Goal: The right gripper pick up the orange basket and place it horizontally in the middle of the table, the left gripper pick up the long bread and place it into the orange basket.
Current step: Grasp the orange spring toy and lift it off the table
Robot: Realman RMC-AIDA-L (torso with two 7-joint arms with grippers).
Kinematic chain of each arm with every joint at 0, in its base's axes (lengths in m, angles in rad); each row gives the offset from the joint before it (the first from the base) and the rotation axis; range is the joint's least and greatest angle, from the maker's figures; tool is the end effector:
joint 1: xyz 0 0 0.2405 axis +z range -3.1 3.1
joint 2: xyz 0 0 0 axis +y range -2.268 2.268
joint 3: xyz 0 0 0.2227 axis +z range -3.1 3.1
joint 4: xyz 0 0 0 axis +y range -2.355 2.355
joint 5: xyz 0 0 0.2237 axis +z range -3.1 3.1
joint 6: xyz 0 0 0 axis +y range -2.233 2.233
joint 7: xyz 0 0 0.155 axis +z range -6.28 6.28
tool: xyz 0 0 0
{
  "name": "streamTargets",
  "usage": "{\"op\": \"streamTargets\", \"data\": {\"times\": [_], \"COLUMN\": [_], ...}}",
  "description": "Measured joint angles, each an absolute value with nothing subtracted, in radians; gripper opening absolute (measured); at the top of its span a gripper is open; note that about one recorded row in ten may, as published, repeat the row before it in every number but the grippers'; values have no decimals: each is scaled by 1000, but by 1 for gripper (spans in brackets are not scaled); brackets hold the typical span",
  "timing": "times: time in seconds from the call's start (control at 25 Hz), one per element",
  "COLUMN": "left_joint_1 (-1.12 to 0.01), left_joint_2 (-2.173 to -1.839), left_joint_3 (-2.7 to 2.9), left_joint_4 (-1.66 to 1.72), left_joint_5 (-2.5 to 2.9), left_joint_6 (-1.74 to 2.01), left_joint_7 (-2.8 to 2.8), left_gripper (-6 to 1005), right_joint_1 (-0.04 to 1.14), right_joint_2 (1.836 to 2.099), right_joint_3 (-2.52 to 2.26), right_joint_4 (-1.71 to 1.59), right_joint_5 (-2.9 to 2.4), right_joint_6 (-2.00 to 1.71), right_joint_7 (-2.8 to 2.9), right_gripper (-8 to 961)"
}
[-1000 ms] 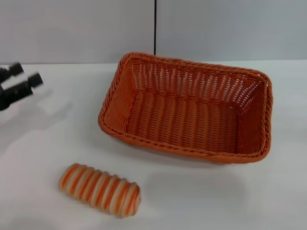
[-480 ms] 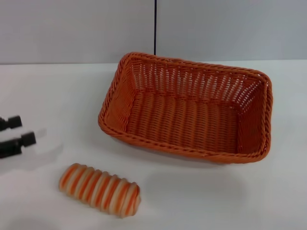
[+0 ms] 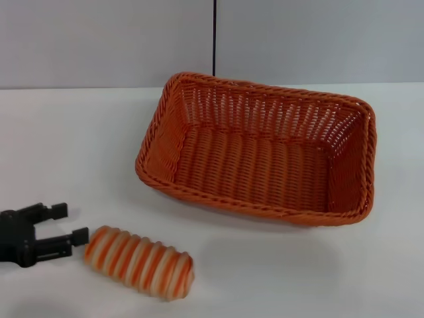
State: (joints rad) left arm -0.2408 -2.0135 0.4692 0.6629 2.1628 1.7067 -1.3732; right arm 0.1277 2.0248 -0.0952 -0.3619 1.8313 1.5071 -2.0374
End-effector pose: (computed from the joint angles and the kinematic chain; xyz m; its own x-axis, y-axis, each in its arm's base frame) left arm -0.3459 0.2286 0.0481 0.6520 0.5705 0.4994 0.7117 -0.6876 -0.1438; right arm 0.4060 0.2136 0.1478 0.3392 0.1839 -0.9226 -0.9373 -0.0168 -0.3480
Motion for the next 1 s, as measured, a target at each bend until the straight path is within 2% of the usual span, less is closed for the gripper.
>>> {"op": "streamTargets", "data": {"times": [0.52,1.0], "left_joint_1": [-250,-250], "left_joint_2": [-2043,-2042], "left_joint_3": [480,521], "left_joint_4": [661,632], "left_joint_5": [2185,2186], "left_joint_6": [1693,1661], "left_joint_7": [-1354,-1345], "left_gripper": [835,834], "right_joint_1": [125,126], "right_joint_2": [2022,2025], "right_joint_3": [-99,-102], "right_joint_4": [-362,-362], "right_joint_5": [1825,1825], "right_joint_6": [1506,1506], "right_joint_7": [-2039,-2042], "right_gripper": [501,501]}}
